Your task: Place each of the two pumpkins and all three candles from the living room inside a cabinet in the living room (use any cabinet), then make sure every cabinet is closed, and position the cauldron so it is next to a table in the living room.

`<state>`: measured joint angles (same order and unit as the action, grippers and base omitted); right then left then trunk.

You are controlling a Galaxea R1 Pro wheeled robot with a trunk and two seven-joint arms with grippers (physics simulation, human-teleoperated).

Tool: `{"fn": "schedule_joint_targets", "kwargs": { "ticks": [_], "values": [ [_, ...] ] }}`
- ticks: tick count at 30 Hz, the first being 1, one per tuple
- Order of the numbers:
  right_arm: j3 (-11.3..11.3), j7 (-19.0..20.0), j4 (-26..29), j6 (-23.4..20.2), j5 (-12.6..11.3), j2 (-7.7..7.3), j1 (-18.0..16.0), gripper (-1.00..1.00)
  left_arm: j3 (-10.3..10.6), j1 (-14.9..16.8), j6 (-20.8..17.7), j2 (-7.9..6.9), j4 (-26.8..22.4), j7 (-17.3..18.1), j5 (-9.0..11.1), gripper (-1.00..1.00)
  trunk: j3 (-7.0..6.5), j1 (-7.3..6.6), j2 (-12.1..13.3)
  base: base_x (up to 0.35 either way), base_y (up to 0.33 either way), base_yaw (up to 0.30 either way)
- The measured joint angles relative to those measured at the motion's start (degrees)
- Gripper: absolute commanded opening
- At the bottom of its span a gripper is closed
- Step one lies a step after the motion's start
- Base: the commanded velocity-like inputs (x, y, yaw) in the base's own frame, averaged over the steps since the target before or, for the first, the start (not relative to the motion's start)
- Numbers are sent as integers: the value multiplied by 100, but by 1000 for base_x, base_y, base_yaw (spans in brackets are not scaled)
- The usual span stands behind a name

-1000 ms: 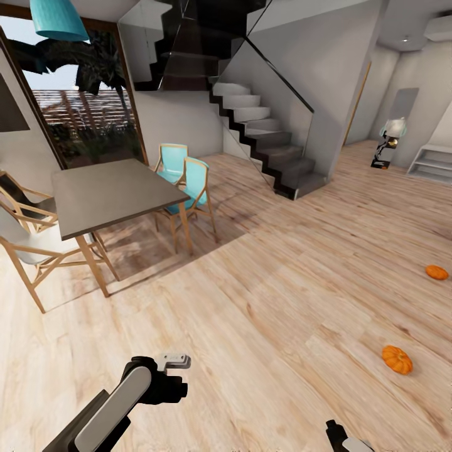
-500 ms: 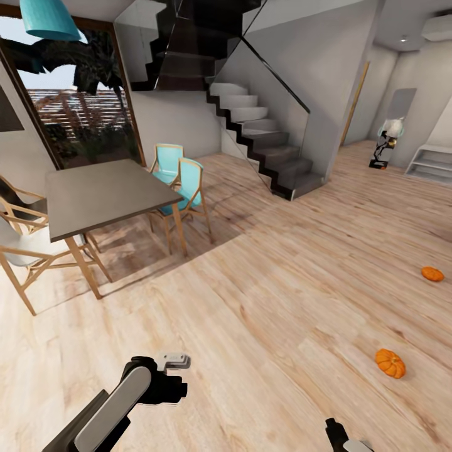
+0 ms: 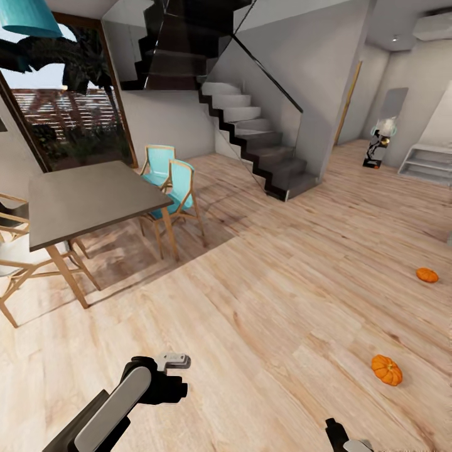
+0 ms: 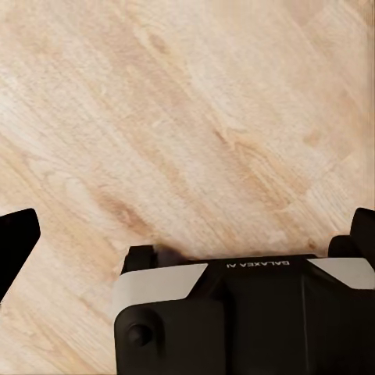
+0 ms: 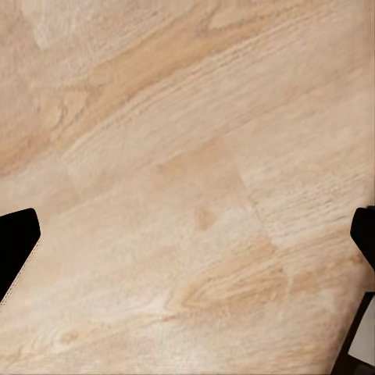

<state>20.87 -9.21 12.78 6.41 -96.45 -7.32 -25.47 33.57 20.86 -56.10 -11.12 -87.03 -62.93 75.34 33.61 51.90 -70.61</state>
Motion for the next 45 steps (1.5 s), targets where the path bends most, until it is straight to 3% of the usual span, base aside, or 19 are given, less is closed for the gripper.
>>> {"fn": "schedule_joint_targets", "kwargs": {
  "ticks": [45],
  "values": [
    [0,0,8,-1,-10,6,0,100,-8,0,-3,0,5,0,0,100,178,1,0,75,-11,-42]
  ]
}}
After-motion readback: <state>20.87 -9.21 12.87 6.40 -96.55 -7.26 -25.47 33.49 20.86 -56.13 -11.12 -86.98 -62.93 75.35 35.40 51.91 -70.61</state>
